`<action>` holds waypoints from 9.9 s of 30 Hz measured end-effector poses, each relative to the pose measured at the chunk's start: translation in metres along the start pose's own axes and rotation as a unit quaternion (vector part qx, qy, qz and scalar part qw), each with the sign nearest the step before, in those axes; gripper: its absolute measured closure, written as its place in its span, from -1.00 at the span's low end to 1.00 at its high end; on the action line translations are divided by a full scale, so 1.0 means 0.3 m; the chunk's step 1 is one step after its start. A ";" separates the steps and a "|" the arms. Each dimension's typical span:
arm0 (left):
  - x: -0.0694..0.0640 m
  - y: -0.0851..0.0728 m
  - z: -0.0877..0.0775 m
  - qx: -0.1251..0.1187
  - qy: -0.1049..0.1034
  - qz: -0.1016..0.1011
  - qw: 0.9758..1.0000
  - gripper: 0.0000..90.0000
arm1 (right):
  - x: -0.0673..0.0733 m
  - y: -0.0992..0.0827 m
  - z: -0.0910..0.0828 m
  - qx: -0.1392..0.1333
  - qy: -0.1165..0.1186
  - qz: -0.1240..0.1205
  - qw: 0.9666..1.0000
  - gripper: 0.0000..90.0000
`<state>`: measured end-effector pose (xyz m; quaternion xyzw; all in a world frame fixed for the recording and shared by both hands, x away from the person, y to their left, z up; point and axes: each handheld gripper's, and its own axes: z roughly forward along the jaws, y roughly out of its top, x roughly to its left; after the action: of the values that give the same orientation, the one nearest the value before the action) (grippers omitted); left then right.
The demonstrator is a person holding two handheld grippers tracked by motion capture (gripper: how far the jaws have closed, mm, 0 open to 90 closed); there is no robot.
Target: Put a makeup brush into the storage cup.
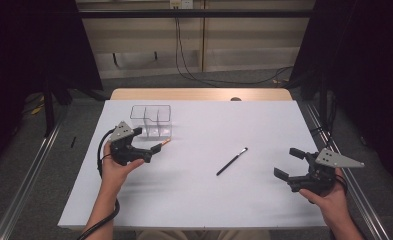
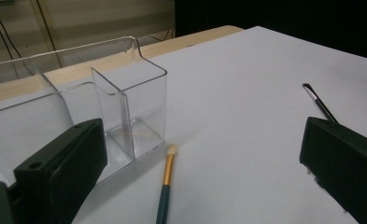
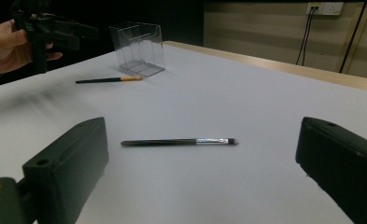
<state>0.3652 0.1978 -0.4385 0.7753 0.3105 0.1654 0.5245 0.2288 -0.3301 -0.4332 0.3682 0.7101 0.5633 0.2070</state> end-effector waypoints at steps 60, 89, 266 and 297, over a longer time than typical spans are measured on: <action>0.030 0.074 0.205 0.316 0.040 0.014 0.948 -0.21 | 0.005 -0.003 0.005 0.002 0.010 -0.007 1.000 -0.95; 0.058 0.088 0.286 0.418 0.004 0.005 0.908 0.67 | 0.000 -0.007 0.008 0.006 0.012 -0.009 1.000 -0.93; 0.068 0.364 0.154 -0.155 0.053 -0.082 0.983 0.87 | -0.020 -0.017 -0.006 0.005 0.002 -0.007 1.000 -0.93; 0.099 0.352 0.186 -0.164 0.085 -0.080 0.980 0.87 | -0.029 -0.029 -0.016 0.008 -0.004 -0.005 1.000 -0.93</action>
<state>0.4525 0.1506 -0.3658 0.6349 0.3834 0.2368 0.6276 0.2284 -0.3407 -0.4411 0.3683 0.7154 0.5553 0.2102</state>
